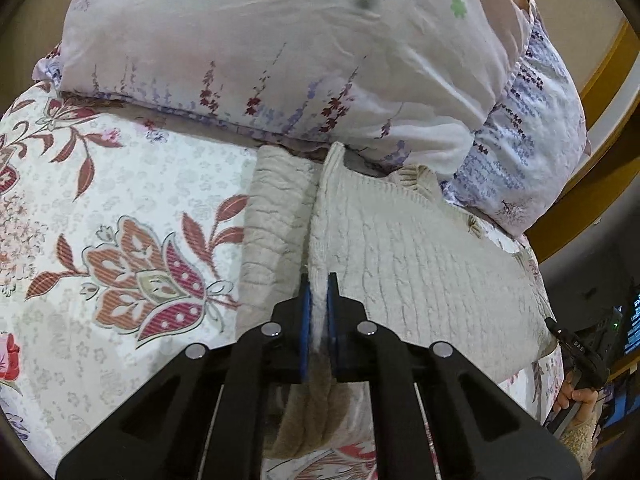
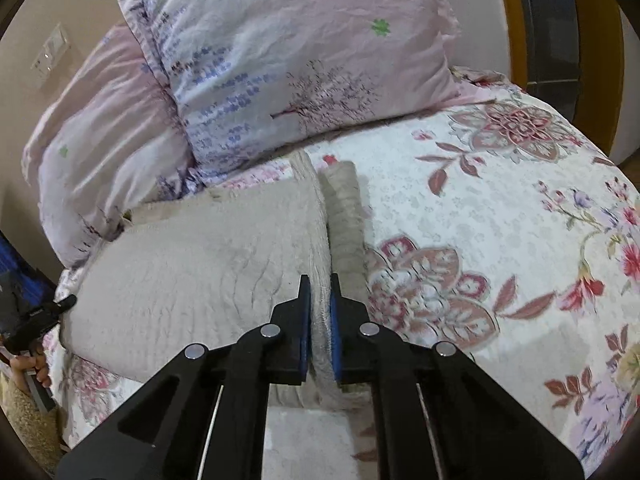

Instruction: Fold small clothes

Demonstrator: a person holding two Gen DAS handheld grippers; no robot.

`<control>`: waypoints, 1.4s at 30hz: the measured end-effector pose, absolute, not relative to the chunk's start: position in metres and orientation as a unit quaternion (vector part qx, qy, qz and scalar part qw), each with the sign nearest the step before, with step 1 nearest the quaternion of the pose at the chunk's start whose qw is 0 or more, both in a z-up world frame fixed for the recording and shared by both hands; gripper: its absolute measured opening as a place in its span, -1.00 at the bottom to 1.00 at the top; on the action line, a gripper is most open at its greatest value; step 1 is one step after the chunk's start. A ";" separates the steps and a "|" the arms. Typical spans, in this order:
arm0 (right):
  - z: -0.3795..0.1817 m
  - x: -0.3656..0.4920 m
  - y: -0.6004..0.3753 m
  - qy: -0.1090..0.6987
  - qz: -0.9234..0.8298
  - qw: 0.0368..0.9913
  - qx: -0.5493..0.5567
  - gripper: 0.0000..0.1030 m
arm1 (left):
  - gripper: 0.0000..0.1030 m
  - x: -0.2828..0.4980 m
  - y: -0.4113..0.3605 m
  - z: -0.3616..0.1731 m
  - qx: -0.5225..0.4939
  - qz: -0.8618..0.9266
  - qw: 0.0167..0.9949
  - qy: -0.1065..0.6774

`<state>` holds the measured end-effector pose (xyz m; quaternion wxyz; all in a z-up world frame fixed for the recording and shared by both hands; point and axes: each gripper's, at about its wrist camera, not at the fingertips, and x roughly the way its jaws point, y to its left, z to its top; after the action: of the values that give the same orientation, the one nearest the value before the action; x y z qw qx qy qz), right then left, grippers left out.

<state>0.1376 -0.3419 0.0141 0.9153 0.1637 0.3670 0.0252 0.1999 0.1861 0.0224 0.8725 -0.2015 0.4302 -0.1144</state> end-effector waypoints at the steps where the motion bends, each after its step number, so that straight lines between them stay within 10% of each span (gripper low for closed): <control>1: 0.009 0.140 -0.342 0.373 0.017 0.914 0.160 -0.84 | -0.87 0.201 0.187 0.019 -0.202 -0.111 0.872 0.433; 9: 0.002 0.156 -0.332 0.383 -0.021 0.917 0.107 -0.75 | -0.70 0.203 0.180 0.012 -0.193 -0.100 0.875 0.433; 16: 0.033 0.142 -0.318 0.314 -0.019 0.946 0.081 -0.42 | 0.27 0.189 0.170 0.044 -0.163 -0.078 0.912 0.368; 30: 0.006 0.180 -0.258 0.388 0.031 0.921 0.000 -0.36 | 0.45 0.200 0.111 0.019 -0.069 -0.117 0.903 0.409; 42: 0.028 0.194 -0.180 0.359 0.130 0.924 -0.002 -0.26 | 0.61 0.206 0.196 0.028 -0.281 -0.083 0.876 0.382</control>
<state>0.1936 -0.1802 0.0276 0.9242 -0.0018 0.3594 0.1296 0.2055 0.1963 0.0277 0.8764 -0.2808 0.3825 -0.0826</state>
